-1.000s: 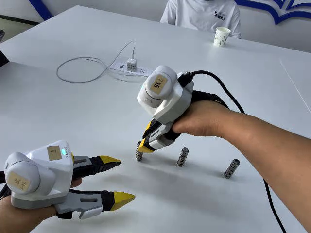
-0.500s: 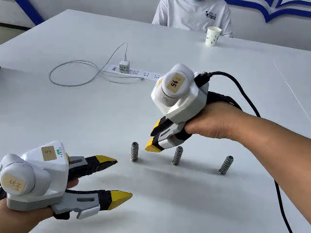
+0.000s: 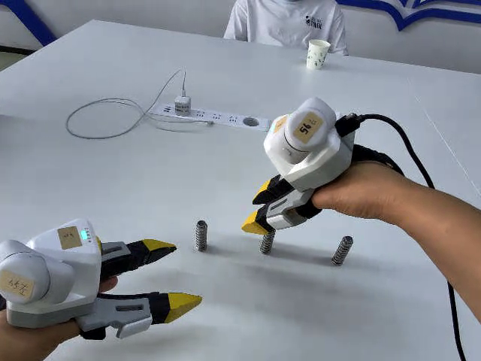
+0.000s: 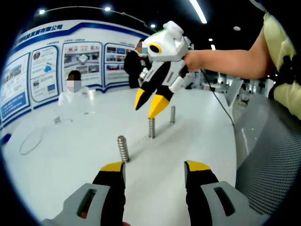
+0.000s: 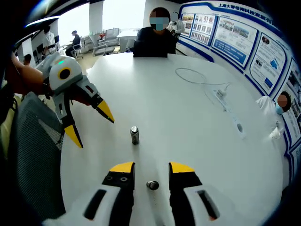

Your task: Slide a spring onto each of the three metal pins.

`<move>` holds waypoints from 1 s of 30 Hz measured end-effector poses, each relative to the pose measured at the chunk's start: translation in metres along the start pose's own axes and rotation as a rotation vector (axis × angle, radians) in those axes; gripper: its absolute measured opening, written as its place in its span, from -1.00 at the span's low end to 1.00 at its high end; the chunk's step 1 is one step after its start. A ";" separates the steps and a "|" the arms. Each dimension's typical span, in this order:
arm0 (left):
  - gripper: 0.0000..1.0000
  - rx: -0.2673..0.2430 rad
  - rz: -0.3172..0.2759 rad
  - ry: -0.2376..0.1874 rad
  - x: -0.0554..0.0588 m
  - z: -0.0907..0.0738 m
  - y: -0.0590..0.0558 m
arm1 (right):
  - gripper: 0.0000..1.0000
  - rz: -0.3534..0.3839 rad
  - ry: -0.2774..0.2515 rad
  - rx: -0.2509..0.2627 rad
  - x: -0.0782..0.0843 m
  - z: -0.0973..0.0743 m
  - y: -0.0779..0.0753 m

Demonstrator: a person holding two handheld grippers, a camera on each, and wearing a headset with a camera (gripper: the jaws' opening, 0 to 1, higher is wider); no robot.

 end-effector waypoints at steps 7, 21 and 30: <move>0.04 -0.002 -0.003 -0.001 -0.003 0.001 -0.001 | -0.38 0.029 -0.023 0.033 0.013 -0.012 -0.002; 0.07 -0.007 -0.008 -0.002 -0.005 0.002 -0.002 | -0.32 0.088 -0.098 0.099 0.035 -0.033 0.001; 0.09 -0.007 -0.013 -0.006 -0.005 0.003 -0.002 | -0.30 0.132 -0.144 0.127 0.048 -0.045 0.007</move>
Point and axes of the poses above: the centre of the closed fingertips' face, and the gripper's own axes: z roughly forward along the fingers, y roughly to its left, x roughly out of its underside, the point moved 6 cm from there along -z, roughly backward along the fingers, and after that the axes turned 7 degrees about -x, right-handed, at the moved point
